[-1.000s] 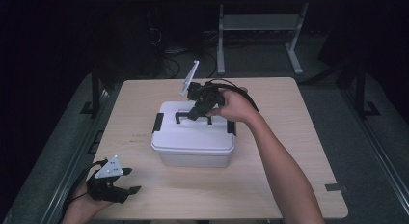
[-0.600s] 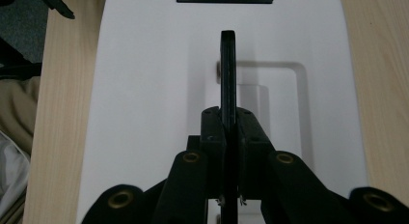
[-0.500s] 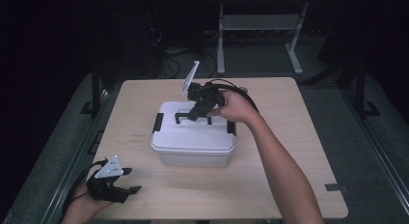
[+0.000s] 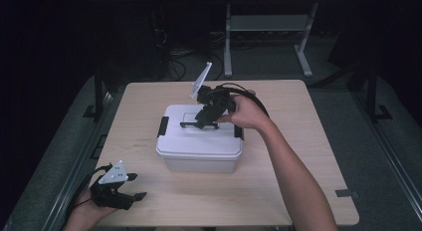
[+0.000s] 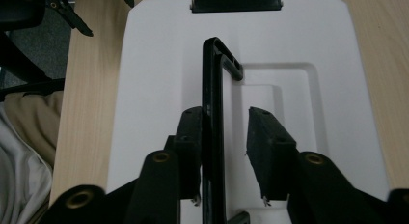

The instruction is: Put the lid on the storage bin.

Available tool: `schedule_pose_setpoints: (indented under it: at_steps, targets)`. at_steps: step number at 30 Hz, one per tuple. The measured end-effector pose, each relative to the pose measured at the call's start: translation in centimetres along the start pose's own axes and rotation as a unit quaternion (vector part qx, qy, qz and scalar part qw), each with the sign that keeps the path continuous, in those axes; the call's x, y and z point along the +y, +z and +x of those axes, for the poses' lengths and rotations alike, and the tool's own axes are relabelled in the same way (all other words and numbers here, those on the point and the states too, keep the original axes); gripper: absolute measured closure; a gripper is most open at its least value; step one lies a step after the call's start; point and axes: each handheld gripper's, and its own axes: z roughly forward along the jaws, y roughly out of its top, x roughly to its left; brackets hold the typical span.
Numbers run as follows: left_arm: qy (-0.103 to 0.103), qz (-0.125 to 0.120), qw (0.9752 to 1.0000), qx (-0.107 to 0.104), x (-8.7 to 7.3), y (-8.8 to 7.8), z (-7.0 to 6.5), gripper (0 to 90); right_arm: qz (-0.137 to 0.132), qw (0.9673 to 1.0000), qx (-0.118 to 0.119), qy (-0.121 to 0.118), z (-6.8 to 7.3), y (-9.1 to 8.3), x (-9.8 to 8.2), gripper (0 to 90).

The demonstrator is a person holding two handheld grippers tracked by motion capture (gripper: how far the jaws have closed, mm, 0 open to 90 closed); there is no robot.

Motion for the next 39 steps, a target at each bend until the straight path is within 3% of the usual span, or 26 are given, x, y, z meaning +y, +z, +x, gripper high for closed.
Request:
schedule_pose_setpoints:
  at_steps: [10,20,39]
  targets:
    - [0.0,-0.005,1.0,0.005,0.0,-0.4,0.1,29.0,-0.02,0.9998,-0.004,0.002,0.8,-1.1,-0.3,58.9]
    - [-0.003,-0.008,0.9999,0.005,0.0,-0.5,0.0,29.0,-0.023,0.9996,-0.011,0.012,1.2,-2.2,-1.1,52.7]
    - [-0.003,-0.011,0.9999,0.004,0.0,-0.6,0.1,28.9,-0.029,0.9991,-0.013,0.027,1.5,-3.7,-2.6,50.6]
